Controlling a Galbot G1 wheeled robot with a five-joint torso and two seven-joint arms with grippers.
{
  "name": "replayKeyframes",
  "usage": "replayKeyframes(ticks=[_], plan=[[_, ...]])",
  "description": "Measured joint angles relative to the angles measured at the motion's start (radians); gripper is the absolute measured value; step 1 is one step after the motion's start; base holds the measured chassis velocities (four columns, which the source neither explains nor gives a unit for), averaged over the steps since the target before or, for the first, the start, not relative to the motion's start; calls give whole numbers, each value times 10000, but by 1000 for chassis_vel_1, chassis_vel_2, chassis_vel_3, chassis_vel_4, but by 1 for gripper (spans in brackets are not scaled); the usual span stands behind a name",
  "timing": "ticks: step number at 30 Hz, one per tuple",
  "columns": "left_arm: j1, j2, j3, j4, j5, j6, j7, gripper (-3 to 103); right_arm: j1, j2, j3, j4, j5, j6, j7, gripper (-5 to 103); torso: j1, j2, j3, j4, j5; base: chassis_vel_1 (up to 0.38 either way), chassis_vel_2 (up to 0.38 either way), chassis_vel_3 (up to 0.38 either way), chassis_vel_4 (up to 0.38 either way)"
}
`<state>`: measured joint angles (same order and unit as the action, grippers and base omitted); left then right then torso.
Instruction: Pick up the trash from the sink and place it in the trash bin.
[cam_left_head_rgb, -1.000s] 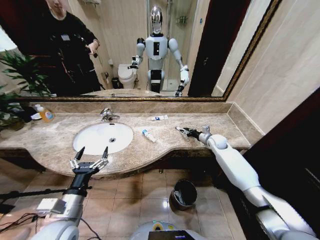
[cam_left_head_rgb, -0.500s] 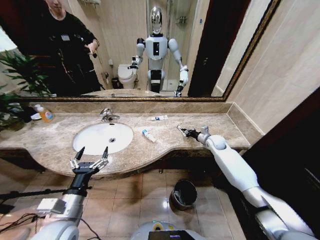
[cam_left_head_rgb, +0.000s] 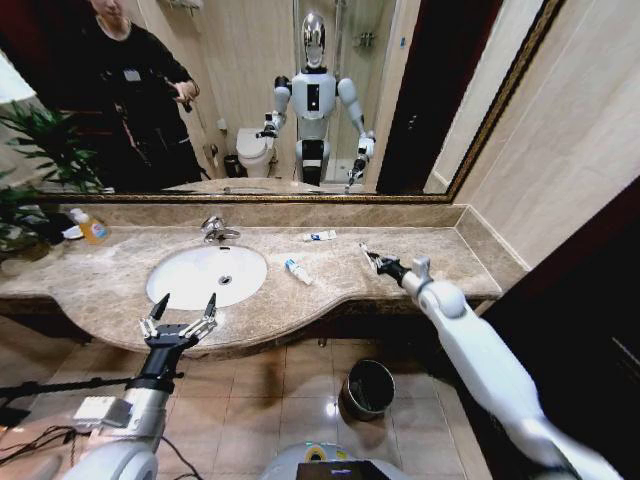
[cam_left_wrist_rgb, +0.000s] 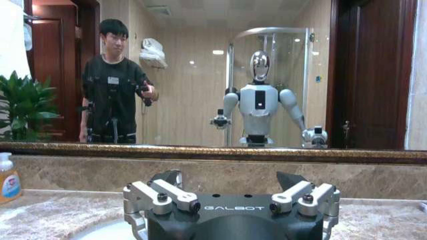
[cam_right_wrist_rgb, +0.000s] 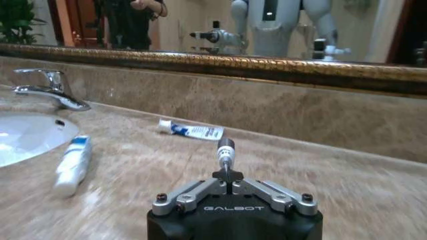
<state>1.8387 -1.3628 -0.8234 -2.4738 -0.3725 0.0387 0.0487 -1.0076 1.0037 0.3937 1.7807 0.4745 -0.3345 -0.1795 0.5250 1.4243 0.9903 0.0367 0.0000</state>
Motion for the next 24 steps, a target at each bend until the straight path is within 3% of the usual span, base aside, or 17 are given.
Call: replayKeyframes(ticks=[7, 14, 19, 21, 24], plan=[[-1, 1, 1, 0, 0, 0, 6, 100, -3247, 716, 1306, 1872, -935, 710, 39, 0, 0, 0, -1, 0, 3, 0, 0, 0, 0], [-1, 1, 1, 0, 0, 0, 2, 100, -5065, 1346, 1749, 2050, -1608, 1469, -230, 0, -1, 1, -1, 0, -2, 0, 0, 0, 0], [-1, 0, 1, 0, 0, 0, 2, 100, -5733, 1915, 1785, 988, -2170, 2188, -326, 0, -1, 0, 0, 0, 0, 0, 0, 0, 0], [-1, 0, 0, 0, 0, 0, 1, 100, -5716, 2186, 1684, -220, -2569, 3000, -311, 0, 0, 1, 1, 0, 2, 0, 0, 0, 0], [-1, 0, 0, 0, 0, 0, 2, 100, -5559, 2374, 1628, -1053, -2805, 3369, -284, 0, 0, 0, 1, 1, 1, 0, 0, 0, 0]])
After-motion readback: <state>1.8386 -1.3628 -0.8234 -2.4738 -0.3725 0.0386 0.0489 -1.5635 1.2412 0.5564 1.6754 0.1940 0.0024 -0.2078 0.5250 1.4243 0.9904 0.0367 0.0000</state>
